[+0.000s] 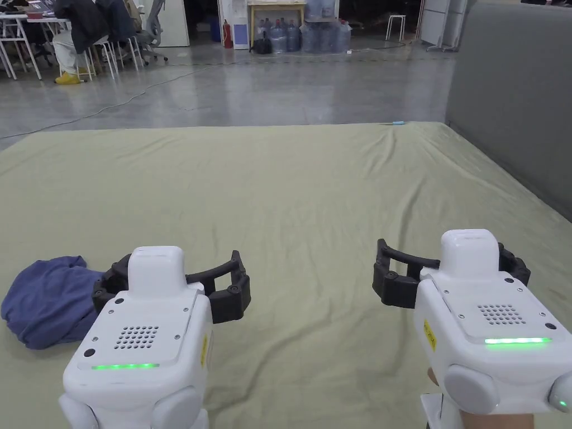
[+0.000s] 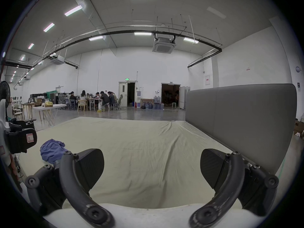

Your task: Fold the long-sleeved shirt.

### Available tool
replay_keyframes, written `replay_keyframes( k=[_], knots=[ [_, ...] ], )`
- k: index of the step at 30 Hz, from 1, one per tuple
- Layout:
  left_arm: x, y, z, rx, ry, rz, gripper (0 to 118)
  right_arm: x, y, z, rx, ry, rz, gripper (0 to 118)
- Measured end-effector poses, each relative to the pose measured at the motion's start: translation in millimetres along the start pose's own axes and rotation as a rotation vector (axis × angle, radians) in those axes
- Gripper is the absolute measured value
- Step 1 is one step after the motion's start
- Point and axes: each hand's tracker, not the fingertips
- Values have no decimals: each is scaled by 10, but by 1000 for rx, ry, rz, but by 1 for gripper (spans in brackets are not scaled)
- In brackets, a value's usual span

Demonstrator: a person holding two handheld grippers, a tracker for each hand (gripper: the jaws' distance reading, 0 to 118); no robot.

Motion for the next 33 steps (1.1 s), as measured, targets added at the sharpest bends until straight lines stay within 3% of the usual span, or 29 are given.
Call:
replay_keyframes(
  k=[5,7,12,16,29,30,31,32,33],
  knots=[
    [44,-81,4,86,121,11,118,6,-6,3,-1,-1,5,116],
    [12,-116,0,105,59,13,118,9,-4,4,-1,0,2,116],
    [35,-96,-13,55,93,-67,118,12,-5,5,0,-2,5,116],
    [-53,-66,-22,-34,-5,20,118,11,-13,9,0,-3,7,116],
    [-12,-42,13,4,1,9,117,0,-8,12,-6,-3,27,116],
    [-13,-32,17,-27,-9,24,113,2,-2,20,-23,19,20,112],
    [-26,-36,35,-27,-47,64,97,8,6,36,-24,10,13,104],
    [-33,-52,49,-2,-50,81,31,13,5,40,-16,6,-2,58],
    [-18,-63,30,-8,-26,71,0,9,7,29,-18,-18,3,6]
  ],
)
